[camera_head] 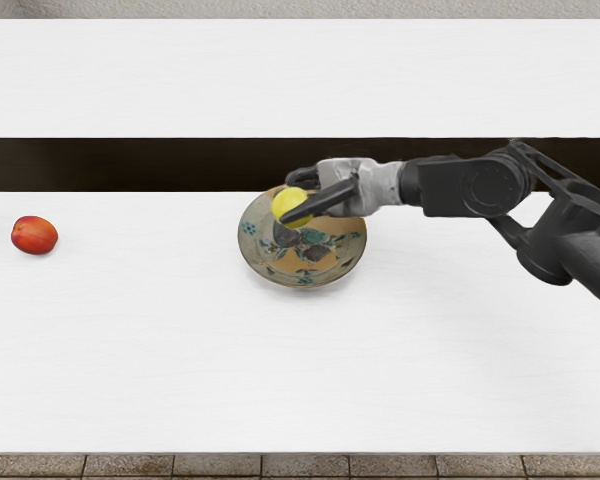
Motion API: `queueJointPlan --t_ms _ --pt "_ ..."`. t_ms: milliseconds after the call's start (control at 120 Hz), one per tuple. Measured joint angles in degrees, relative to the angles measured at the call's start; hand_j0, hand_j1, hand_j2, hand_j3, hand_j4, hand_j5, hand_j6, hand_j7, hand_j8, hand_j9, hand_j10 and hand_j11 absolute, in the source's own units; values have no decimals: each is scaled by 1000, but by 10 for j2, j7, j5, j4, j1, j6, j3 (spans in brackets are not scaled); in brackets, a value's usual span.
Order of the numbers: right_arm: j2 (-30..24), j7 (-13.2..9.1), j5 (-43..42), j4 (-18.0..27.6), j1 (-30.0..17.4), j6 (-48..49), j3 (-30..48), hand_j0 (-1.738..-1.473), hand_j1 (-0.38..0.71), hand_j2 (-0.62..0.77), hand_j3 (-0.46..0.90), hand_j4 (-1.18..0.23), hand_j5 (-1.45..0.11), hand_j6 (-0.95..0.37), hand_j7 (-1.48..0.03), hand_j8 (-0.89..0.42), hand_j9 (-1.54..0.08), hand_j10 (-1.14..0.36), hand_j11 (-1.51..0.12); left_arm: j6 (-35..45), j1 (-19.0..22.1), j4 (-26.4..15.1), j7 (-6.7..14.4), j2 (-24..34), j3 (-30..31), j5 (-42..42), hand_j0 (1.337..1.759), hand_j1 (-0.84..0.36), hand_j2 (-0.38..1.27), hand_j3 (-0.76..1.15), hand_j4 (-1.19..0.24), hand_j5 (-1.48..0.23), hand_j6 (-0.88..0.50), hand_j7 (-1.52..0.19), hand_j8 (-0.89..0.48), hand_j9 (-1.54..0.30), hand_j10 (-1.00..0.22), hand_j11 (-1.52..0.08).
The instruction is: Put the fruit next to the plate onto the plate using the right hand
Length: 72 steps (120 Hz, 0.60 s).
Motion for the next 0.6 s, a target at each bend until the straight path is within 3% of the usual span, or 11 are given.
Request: queueJointPlan --t_ms 67,100,183,250,450,600 --pt "6 0 -1 -6 1 -1 -7 -1646 275 182 2 -845 -1182 -394 -1130 -257 -1206 -445 -1244 0 0 0 0 0 0 0 1658 349 0 0 -1 0 -1 0 -1 0 0 0" --pt "7 0 -2 -8 1 -2 -10 -1648 252 149 0 -774 -1085 -396 -1037 -261 -1106 -442 -1142 0 0 0 0 0 0 0 1658 349 0 0 -1 0 -1 0 -1 0 0 0" --pt "10 0 -21 -10 4 -4 -16 -1651 115 88 0 -568 -792 -317 -759 -226 -807 -347 -829 0 0 0 0 0 0 0 1658 349 0 0 -1 0 -1 0 -1 0 0 0" --pt "10 0 -31 -11 10 -5 -19 -1653 9 59 0 -428 -596 -246 -572 -181 -607 -143 -622 0 0 0 0 0 0 0 1658 349 0 0 -1 0 -1 0 -1 0 0 0" --pt "3 0 -38 -10 57 -6 -22 -1656 -205 21 0 -168 -234 -100 -225 -75 -238 -61 -244 0 0 0 0 0 0 0 1658 349 0 0 -1 0 -1 0 -1 0 0 0" --pt "-99 0 -16 8 49 42 -16 -1657 -280 10 0 -81 -112 -49 -108 -37 -114 -30 -117 0 0 0 0 0 0 0 1658 349 0 0 -1 0 -1 0 -1 0 -1 0"
